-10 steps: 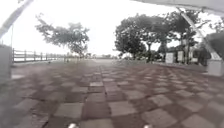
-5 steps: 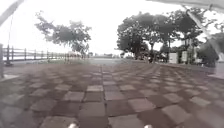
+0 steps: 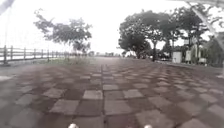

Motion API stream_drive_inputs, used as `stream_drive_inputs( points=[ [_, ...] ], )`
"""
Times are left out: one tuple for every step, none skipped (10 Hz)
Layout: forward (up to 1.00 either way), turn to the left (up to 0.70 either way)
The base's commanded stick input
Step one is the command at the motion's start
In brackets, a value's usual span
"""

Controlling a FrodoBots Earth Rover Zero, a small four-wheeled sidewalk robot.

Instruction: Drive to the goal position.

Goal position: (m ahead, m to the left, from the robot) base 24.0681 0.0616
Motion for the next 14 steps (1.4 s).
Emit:
stream_drive_inputs(
  points=[
    [0.84, 0.00],
    [0.84, 0.00],
    [0.84, 0.00],
    [0.84, 0.00],
    [0.84, 0.00],
    [0.84, 0.00],
    [0.84, 0.00],
    [0.84, 0.00],
    [0.84, 0.00],
    [0.84, 0.00],
    [0.84, 0.00],
    [0.84, 0.00],
    [0.84, 0.00],
    [0.84, 0.00]
  ],
)
